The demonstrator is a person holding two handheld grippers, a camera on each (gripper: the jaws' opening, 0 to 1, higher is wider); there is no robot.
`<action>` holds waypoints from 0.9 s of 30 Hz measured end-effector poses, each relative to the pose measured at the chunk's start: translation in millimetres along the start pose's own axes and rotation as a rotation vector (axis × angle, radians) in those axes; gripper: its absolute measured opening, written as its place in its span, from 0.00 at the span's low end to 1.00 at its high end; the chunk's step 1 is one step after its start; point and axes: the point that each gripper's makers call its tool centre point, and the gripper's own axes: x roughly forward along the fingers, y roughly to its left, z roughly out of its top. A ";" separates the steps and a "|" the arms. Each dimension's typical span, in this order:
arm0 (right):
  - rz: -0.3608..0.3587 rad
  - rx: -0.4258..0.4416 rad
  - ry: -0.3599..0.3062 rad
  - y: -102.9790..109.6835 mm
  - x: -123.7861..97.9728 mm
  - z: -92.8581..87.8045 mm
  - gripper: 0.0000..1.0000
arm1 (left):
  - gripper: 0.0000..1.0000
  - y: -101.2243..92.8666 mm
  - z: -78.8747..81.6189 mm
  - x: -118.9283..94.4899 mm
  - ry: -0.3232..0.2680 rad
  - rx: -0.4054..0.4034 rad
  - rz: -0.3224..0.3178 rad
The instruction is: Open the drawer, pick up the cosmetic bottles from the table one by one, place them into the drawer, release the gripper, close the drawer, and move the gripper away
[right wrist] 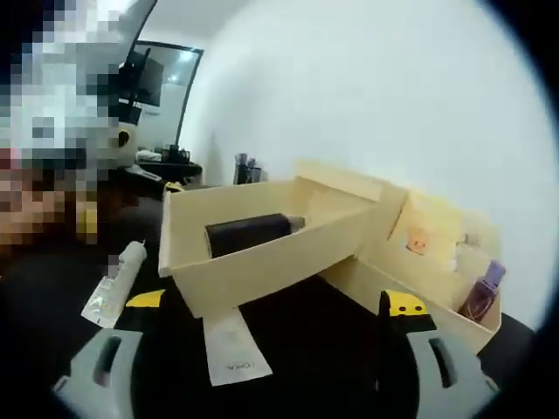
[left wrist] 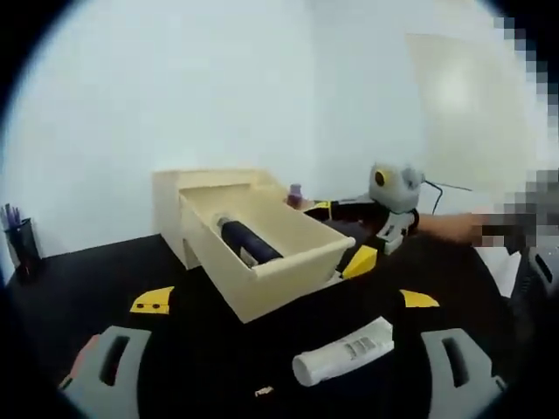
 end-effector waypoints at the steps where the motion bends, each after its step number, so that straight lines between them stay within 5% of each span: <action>1: -0.003 0.002 -0.002 -1.4 0.3 -0.2 0.93 | 0.96 7.6 1.7 -0.4 0.001 -0.003 0.001; 18: -0.024 -0.004 -0.059 -14.4 -2.1 16.8 0.93 | 0.96 22.1 1.9 -1.2 0.022 0.006 0.003; 27: -0.066 0.066 -0.105 -31.1 -4.4 18.4 0.93 | 0.96 15.8 0.7 0.6 0.029 0.009 0.005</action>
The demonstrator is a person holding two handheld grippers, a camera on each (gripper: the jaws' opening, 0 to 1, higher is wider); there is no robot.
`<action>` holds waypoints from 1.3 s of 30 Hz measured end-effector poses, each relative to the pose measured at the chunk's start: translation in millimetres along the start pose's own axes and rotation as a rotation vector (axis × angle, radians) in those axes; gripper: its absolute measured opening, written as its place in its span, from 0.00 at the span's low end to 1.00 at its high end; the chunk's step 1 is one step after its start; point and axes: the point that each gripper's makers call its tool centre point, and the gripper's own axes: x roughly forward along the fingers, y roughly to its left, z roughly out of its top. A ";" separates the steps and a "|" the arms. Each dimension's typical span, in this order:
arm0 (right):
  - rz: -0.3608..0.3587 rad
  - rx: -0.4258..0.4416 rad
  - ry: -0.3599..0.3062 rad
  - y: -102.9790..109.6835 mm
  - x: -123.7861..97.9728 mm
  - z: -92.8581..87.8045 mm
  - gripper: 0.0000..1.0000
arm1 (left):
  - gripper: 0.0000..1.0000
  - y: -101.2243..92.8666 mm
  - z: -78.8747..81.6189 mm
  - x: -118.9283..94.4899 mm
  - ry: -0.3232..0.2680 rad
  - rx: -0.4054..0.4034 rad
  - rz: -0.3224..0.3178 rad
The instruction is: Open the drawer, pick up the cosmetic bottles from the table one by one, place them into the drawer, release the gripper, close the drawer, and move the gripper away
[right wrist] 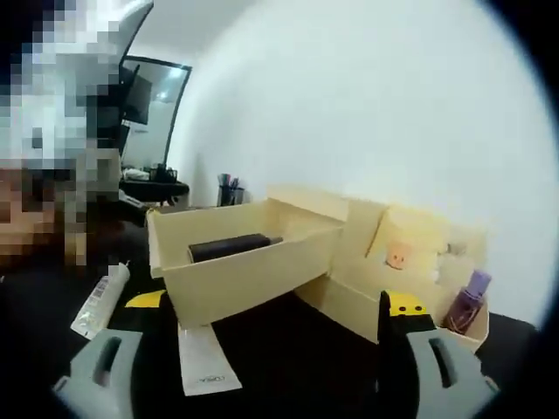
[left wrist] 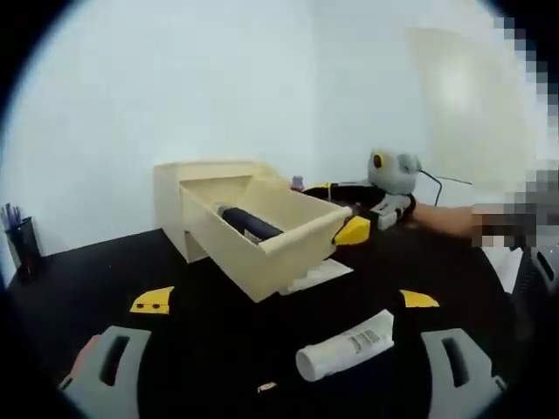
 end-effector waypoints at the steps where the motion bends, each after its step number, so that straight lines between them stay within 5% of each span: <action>1: 0.000 0.019 0.000 -2.0 1.0 -0.6 0.93 | 0.96 1.5 0.4 -0.3 0.000 0.000 0.001; 9: -0.066 0.106 -0.033 -23.9 13.0 3.3 0.92 | 0.96 -2.0 -1.6 1.0 0.008 0.007 0.002; 19: -0.106 0.050 -0.045 -33.8 21.8 11.5 0.90 | 0.96 5.8 2.0 0.1 0.009 0.023 0.010; 29: -0.132 0.020 -0.044 -43.6 29.8 16.2 0.90 | 0.96 -17.9 -2.5 7.8 0.015 0.047 0.004; 39: -0.155 0.032 -0.035 -56.4 39.0 16.3 0.89 | 0.96 -15.0 -6.4 8.9 0.031 0.055 0.006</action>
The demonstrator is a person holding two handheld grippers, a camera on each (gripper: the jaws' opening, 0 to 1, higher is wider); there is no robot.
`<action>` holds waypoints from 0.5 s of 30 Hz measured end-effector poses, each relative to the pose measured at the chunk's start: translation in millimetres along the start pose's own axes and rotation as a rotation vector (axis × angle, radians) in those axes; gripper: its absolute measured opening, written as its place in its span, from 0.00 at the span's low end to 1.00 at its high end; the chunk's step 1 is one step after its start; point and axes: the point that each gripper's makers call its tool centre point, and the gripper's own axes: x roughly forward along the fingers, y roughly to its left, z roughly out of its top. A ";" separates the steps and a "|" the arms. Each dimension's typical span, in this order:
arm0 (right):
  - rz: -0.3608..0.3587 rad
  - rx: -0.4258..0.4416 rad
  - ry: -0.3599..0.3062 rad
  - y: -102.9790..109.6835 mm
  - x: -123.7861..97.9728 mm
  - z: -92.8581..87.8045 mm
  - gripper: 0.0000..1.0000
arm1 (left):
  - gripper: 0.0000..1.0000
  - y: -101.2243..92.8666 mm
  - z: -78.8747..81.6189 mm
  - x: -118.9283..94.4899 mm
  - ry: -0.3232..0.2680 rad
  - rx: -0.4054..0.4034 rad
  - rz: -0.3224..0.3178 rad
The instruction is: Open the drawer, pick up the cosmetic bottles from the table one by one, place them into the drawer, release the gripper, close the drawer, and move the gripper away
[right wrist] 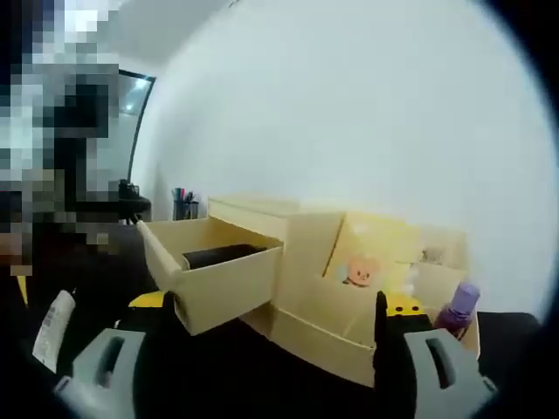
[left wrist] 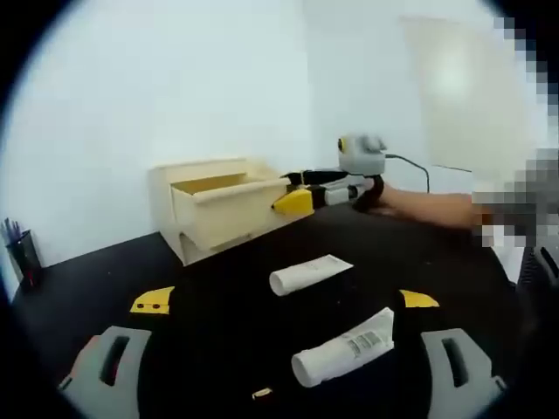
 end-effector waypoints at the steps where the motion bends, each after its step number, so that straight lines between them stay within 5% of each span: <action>1: -0.005 0.002 -0.003 -1.7 1.4 0.7 0.89 | 0.96 0.1 -1.0 0.3 0.003 0.001 0.002; 15: -0.051 0.010 0.002 -20.5 19.2 0.9 0.87 | 0.96 -1.2 -3.0 3.1 0.012 0.004 0.007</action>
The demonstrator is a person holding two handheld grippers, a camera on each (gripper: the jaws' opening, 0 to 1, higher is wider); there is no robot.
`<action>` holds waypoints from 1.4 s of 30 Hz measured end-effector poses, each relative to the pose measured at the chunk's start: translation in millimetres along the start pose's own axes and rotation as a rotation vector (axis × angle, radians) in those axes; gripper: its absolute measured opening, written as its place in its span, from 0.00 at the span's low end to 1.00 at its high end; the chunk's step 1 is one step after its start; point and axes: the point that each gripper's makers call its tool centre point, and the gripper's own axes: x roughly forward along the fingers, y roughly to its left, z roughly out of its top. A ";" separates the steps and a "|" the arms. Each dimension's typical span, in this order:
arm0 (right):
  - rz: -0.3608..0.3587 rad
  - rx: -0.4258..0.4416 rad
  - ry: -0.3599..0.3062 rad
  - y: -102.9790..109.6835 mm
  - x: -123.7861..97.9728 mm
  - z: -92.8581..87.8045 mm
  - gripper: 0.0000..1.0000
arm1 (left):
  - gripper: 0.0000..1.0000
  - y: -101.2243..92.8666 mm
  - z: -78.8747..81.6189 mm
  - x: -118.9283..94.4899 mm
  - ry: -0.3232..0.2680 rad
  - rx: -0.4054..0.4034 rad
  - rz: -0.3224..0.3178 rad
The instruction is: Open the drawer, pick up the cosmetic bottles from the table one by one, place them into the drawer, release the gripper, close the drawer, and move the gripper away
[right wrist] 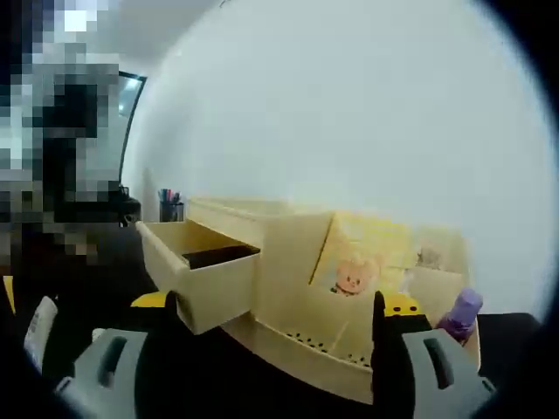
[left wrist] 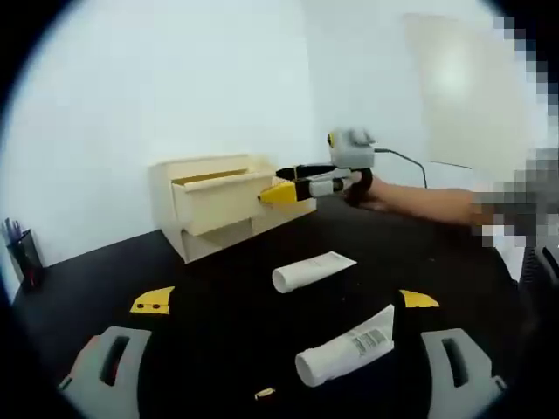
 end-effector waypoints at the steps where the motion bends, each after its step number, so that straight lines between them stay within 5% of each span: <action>1: -0.004 -0.001 -0.001 -0.9 1.3 -0.2 0.87 | 0.96 -0.4 -0.1 0.3 0.002 0.002 -0.001; 24: -0.084 -0.008 0.020 -30.1 37.8 -0.5 0.85 | 0.96 15.3 1.8 0.3 0.025 0.028 -0.001; 42: -0.125 -0.008 0.029 -33.3 38.5 -4.1 0.83 | 0.96 14.6 -0.1 -0.5 0.028 0.031 0.005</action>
